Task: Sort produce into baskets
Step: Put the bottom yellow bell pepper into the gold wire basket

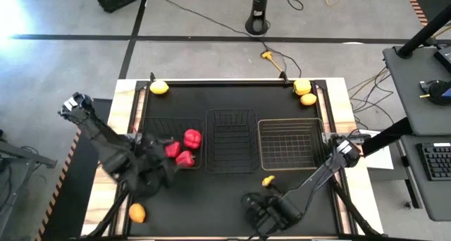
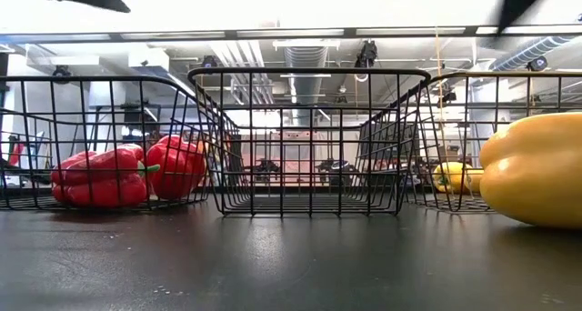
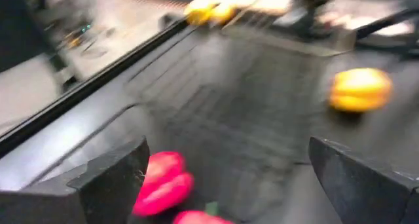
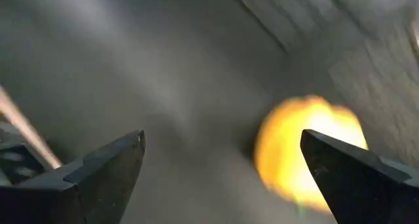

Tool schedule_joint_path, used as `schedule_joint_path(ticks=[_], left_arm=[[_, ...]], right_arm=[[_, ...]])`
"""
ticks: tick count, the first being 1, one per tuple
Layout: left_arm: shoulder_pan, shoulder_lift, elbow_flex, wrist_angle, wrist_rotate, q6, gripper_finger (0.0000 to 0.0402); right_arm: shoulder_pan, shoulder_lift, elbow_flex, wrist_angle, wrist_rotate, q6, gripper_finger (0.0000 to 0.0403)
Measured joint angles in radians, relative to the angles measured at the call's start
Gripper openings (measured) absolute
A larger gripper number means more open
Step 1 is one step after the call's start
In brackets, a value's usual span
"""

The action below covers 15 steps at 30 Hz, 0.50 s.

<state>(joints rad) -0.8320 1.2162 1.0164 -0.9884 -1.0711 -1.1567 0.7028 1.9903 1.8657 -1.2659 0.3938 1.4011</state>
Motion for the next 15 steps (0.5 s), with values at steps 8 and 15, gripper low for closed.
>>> schedule_joint_path(ticks=[8, 15], left_arm=[[-0.266, 0.088, -0.013, 0.184, -0.098, -0.002, 0.0397], [-0.31, 0.192, -0.013, 0.249, -0.125, -0.007, 0.0397]], right_arm=[[0.076, 0.009, -0.104, -0.021, -0.078, 0.388, 0.0398], [0.051, 0.009, -0.148, -0.067, 0.027, 0.426, 0.0398]])
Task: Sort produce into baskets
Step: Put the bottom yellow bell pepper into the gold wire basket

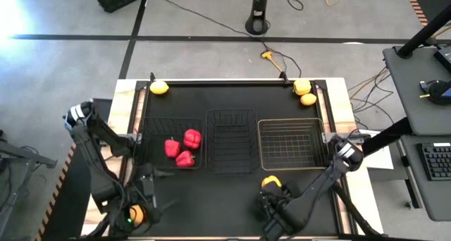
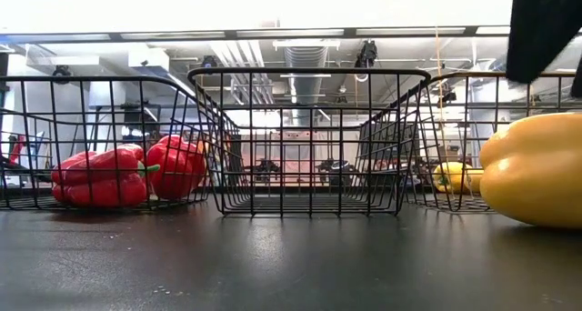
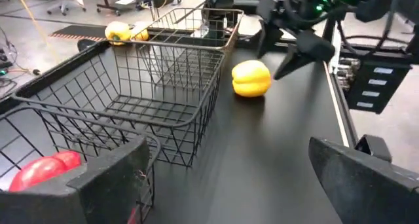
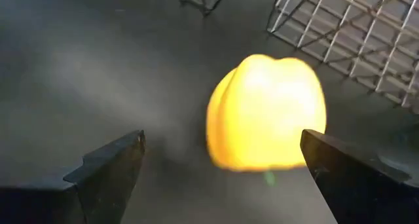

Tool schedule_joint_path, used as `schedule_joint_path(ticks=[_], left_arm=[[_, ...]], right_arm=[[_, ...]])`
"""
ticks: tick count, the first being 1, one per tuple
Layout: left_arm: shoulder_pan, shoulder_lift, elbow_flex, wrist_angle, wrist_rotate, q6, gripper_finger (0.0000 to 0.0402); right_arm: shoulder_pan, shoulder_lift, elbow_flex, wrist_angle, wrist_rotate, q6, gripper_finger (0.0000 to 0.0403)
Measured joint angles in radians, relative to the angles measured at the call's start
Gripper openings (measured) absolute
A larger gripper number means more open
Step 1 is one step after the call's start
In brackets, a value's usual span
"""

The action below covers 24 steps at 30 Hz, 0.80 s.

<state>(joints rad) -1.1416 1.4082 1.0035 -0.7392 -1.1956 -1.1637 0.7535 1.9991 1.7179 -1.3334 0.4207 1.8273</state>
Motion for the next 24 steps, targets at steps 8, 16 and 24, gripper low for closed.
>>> schedule_joint_path(ticks=[8, 16, 24], left_arm=[[0.0, 0.069, 0.014, 0.003, 0.045, -0.005, 0.0397], [-0.002, 0.076, 0.013, -0.002, 0.046, 0.0, 0.0397], [-0.002, 0.076, 0.008, -0.003, 0.046, 0.003, 0.0397]], right_arm=[[-0.057, -0.001, -0.082, 0.003, -0.055, -0.038, 0.0398], [-0.067, 0.001, -0.108, 0.06, -0.055, -0.013, 0.0398], [-0.068, 0.001, -0.108, 0.098, -0.017, 0.032, 0.0399]])
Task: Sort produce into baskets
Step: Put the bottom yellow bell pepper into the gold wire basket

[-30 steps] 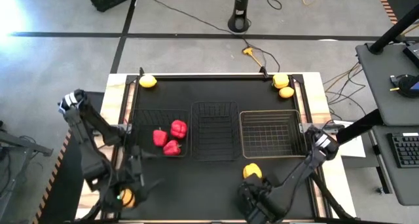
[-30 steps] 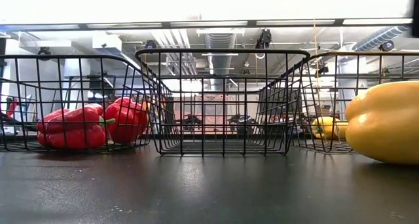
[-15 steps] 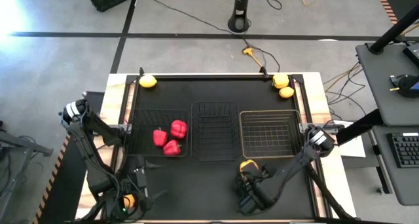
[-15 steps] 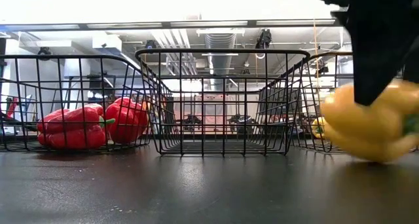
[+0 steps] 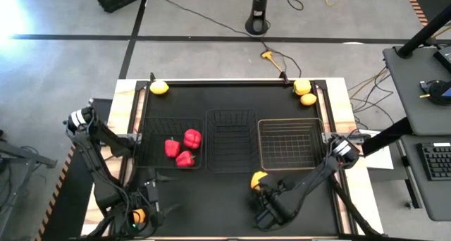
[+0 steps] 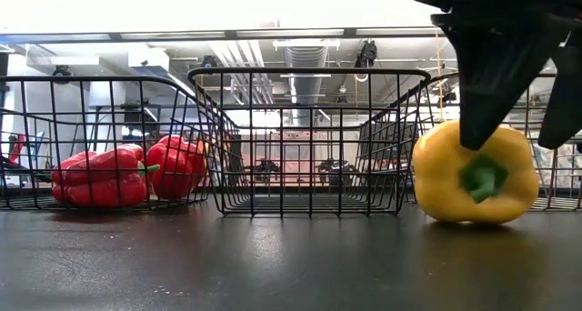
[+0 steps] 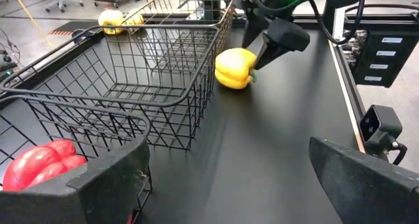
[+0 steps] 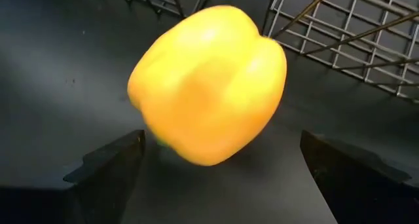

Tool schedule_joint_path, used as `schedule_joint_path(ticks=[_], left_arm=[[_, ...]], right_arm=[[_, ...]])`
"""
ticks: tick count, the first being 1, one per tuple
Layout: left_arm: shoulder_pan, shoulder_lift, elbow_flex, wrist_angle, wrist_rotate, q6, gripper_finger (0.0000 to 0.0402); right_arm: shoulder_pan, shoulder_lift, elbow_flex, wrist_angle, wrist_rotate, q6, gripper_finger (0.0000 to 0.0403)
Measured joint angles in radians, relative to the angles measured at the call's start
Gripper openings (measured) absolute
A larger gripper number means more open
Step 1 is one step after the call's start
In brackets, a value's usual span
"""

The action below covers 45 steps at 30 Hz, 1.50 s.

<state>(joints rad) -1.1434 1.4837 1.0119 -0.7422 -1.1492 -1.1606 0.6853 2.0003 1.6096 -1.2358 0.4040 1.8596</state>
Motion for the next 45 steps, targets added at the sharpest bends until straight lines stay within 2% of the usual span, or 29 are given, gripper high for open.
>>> schedule_joint_path(ticks=[5, 12, 15, 23, 29, 34, 40, 45], left_arm=[[-0.003, 0.0, -0.001, 0.0, 0.007, 0.0, 0.0397], [-0.004, 0.0, -0.006, 0.001, 0.007, 0.0, 0.0397], [-0.004, 0.0, -0.006, 0.001, 0.007, 0.01, 0.0398], [-0.012, 0.0, -0.009, -0.004, -0.014, 0.044, 0.0398], [-0.042, 0.0, -0.012, -0.013, -0.013, 0.045, 0.0398], [-0.056, 0.0, -0.012, -0.013, -0.018, 0.039, 0.0398], [-0.056, 0.0, -0.012, -0.011, -0.022, 0.027, 0.0398], [-0.056, 0.0, -0.012, -0.005, -0.042, 0.027, 0.0398]], right_arm=[[-0.001, 0.0, 0.0, 0.018, 0.013, 0.1, 0.04], [0.003, 0.0, -0.005, 0.099, 0.146, 0.356, 0.04], [-0.009, 0.0, -0.005, 0.101, 0.142, 0.372, 0.04], [-0.078, 0.031, -0.011, 0.147, 0.141, 0.319, 0.04], [-0.069, 0.032, -0.004, 0.206, -0.017, 0.243, 0.04], [-0.047, 0.032, 0.001, 0.229, -0.022, 0.173, 0.04], [-0.042, 0.032, -0.01, 0.246, -0.092, 0.145, 0.04], [-0.044, 0.04, -0.014, 0.247, -0.082, 0.136, 0.0371]])
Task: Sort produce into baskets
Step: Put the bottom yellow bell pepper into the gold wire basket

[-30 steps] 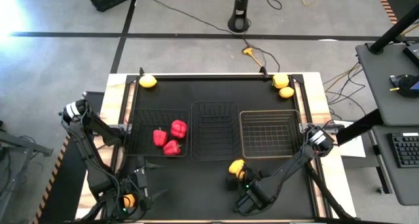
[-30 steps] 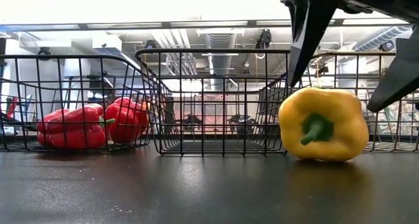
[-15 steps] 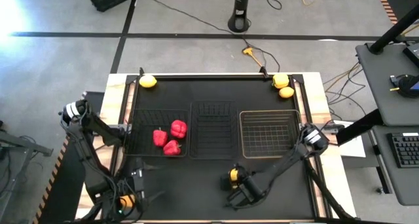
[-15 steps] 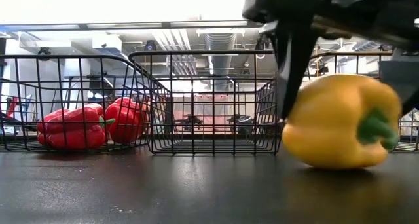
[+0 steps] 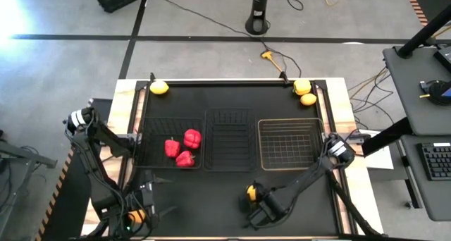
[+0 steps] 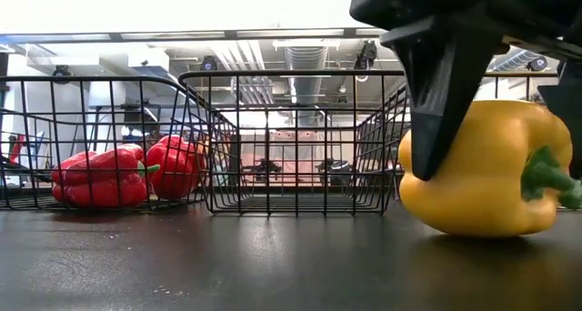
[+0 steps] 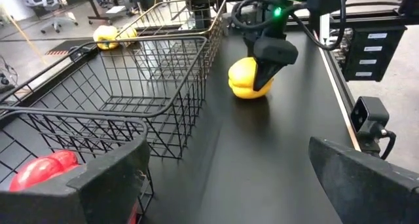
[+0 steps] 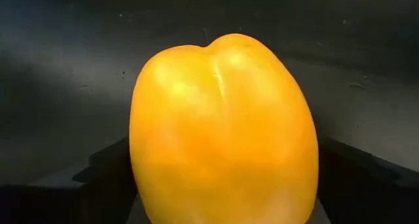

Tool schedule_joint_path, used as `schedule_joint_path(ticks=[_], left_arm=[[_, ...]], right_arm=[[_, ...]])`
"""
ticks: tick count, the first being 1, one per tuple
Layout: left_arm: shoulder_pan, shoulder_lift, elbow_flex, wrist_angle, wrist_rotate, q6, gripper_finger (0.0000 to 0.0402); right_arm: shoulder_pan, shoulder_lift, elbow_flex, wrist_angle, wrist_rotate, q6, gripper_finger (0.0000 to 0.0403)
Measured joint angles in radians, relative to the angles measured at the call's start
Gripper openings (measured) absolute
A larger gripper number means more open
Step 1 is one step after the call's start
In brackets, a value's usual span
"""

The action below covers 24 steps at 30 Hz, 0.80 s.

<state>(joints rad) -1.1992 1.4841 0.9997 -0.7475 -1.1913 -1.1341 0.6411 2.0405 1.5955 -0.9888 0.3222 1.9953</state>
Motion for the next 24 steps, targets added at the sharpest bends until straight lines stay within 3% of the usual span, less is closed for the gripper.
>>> schedule_joint_path(ticks=[4, 9, 14, 19, 22, 24], left_arm=[[-0.004, 0.0, -0.002, 0.001, 0.006, 0.002, 0.0398], [-0.005, 0.0, -0.002, 0.004, 0.081, 0.078, 0.0398], [-0.005, 0.001, -0.002, 0.004, 0.092, 0.15, 0.0398], [-0.004, 0.001, -0.002, 0.005, 0.023, 0.191, 0.0398], [-0.003, 0.001, -0.004, 0.009, -0.011, 0.191, 0.0398], [-0.003, 0.001, -0.004, 0.011, -0.013, 0.186, 0.0398]], right_arm=[[0.0, 0.001, 0.0, 0.001, 0.0, -0.028, 0.0326], [0.0, -0.037, 0.055, -0.004, -0.03, -0.108, 0.0324], [0.0, -0.145, 0.166, -0.025, -0.061, -0.244, 0.0324], [-0.024, -0.264, 0.224, -0.315, 0.054, -0.234, 0.0324], [-0.063, -0.325, 0.206, -0.54, 0.071, -0.205, 0.0324], [-0.093, -0.368, 0.157, -0.585, 0.07, -0.191, 0.0324]])
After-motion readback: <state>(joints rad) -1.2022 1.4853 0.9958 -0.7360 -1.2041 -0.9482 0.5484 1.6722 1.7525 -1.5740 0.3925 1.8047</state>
